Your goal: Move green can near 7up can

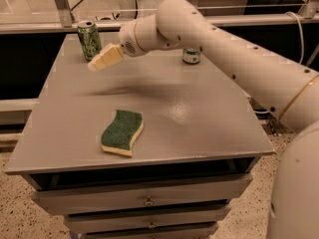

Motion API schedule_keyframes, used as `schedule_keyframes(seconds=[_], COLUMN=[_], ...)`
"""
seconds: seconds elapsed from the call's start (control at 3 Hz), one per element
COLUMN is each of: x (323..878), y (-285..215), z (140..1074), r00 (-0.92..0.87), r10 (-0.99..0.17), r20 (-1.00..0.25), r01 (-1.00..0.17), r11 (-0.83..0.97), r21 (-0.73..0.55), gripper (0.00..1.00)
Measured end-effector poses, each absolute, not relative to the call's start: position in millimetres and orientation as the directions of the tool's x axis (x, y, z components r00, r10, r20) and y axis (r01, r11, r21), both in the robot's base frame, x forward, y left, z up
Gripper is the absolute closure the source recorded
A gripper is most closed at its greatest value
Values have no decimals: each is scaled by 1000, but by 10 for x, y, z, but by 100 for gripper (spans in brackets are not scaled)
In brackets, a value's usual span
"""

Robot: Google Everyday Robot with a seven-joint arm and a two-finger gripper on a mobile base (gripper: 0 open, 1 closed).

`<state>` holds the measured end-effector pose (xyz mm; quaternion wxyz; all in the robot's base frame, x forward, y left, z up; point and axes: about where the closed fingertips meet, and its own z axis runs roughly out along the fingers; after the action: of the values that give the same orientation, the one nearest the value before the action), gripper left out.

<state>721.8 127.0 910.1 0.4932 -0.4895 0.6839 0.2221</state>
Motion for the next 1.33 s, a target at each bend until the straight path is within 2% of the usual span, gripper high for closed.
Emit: schedule_keyframes(seconds=[0.67,1.0,1.33], x=[7817,7984,8050], y=[1901,2151,2257], z=[9026,9013,8965], r00=[-4,7,9], r10=[-239,-189,-174], r20=[-971,-982,-985], r01=[-855,-846,-828], r11=[505,523,551], r21=[-121,-107,-105], gripper=[0,0,25])
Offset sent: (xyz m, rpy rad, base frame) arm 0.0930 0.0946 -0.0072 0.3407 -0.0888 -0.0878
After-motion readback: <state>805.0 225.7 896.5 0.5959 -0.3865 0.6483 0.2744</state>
